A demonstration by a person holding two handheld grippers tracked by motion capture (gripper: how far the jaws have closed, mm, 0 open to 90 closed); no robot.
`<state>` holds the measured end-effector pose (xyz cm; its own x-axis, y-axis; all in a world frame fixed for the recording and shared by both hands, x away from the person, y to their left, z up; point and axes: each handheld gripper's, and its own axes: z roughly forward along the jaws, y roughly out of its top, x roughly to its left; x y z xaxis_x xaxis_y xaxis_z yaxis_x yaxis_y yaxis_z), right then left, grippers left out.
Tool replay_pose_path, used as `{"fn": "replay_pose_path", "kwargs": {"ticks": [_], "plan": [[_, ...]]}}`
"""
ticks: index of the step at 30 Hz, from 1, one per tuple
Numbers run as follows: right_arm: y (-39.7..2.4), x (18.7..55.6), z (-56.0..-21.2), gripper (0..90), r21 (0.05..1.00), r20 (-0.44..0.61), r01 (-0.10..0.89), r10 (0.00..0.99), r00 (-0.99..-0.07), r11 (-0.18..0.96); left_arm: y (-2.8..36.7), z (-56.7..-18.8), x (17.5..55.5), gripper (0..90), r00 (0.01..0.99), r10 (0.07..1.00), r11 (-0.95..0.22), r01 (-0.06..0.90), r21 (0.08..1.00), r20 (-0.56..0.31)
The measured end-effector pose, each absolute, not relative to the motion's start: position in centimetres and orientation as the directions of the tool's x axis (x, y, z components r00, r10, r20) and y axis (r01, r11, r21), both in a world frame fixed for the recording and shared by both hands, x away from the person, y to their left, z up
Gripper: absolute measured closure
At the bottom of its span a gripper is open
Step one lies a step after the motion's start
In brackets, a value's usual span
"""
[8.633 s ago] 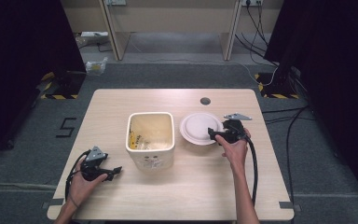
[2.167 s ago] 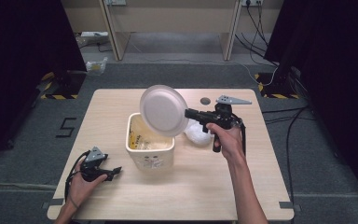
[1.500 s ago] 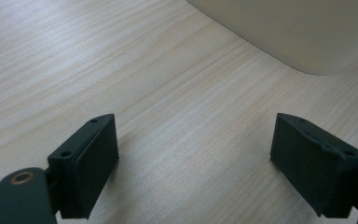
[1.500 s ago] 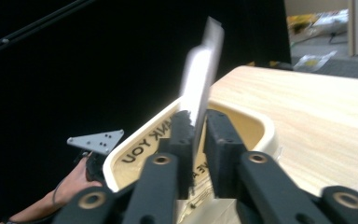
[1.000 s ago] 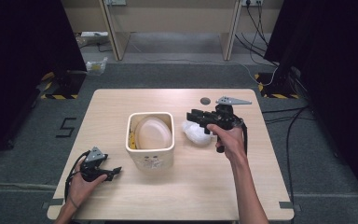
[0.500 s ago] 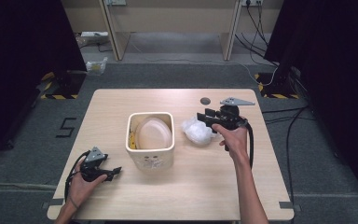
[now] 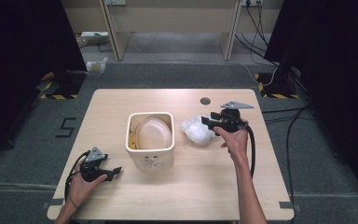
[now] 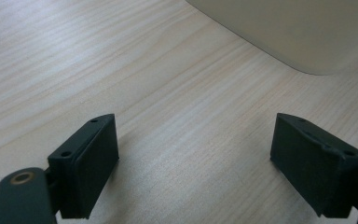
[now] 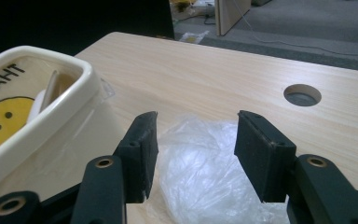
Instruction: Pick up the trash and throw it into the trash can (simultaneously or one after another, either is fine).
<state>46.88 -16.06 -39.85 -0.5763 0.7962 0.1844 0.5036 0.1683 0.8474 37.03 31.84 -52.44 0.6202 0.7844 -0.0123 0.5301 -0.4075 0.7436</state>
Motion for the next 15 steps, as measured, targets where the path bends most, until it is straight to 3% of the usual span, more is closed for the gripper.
{"fn": "replay_pose_path", "kwargs": {"ticks": [15], "plan": [[-15.5,47.4,-42.2,43.6,0.828,0.11,0.514,0.834,-0.54,0.224,31.8,-52.4,37.0,14.2,0.619,0.785,-0.405,0.532,0.744,-0.015]]}}
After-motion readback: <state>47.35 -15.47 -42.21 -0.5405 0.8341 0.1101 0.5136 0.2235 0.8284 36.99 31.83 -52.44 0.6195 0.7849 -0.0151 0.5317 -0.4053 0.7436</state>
